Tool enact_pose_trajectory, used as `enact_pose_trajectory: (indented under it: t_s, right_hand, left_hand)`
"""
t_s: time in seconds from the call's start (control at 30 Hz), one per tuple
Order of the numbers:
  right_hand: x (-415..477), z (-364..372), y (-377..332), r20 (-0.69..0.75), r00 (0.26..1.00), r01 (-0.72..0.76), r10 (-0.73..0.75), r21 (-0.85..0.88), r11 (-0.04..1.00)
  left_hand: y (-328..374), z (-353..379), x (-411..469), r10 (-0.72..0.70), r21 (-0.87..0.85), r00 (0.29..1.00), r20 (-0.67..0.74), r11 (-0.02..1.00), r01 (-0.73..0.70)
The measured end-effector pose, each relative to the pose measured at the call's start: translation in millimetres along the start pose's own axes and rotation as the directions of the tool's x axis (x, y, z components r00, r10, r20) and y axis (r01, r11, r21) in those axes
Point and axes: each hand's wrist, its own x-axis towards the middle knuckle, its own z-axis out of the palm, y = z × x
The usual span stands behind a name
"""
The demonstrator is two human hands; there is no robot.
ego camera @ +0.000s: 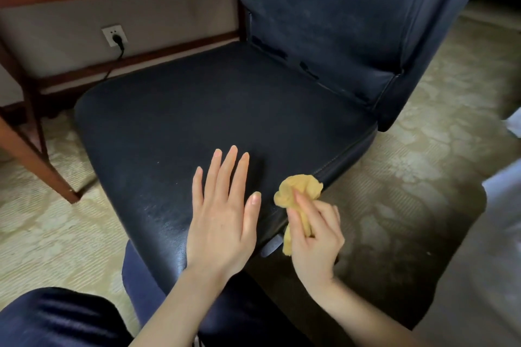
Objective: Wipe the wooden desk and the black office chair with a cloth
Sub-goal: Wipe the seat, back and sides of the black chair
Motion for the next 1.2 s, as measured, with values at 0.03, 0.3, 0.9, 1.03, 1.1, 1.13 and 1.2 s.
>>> enact_pose_trajectory:
  t_s: [0.03,0.3,0.9,1.03,1.1,1.13,1.2]
  right_hand:
    - [-1.9,-1.4,-2.2,0.028,0.999,0.033,-0.033,0.020,0.999]
    - [19.5,-10.9,-24.9,0.293,0.853,0.343,-0.432,0.309,0.887]
    - [181.5,240.0,-24.8,0.704,0.606,0.503,-0.371,0.023,0.864]
    - [173.0,245.6,-16.7,0.714,0.645,0.347,-0.272,0.043,0.937]
    - [172.4,247.6,-14.9,0.729,0.640,0.276,-0.244,0.079,0.958]
    - [171.6,248.3,-14.1,0.728,0.643,0.261,-0.239,0.085,0.962]
    - [169.0,250.2,-11.9,0.716,0.659,0.252,-0.230,0.077,0.965]
  left_hand:
    - [-1.8,-1.7,0.3,0.006,-0.012,1.000,-0.002,1.000,-0.006]
    - [-17.5,-20.5,-1.7,-0.029,-0.250,0.999,-0.020,0.968,0.023]
    - [-196.2,-30.6,136.4,-0.176,0.045,0.983,0.055,0.984,0.173]
    - [-199.1,-22.5,140.4,-0.166,0.165,0.980,0.109,0.975,0.147]
    - [-200.1,-21.7,141.1,-0.175,0.207,0.975,0.135,0.968,0.145]
    - [-200.7,-20.4,141.3,-0.182,0.223,0.973,0.143,0.963,0.147]
    - [-203.7,-16.8,142.9,-0.191,0.251,0.965,0.179,0.957,0.143]
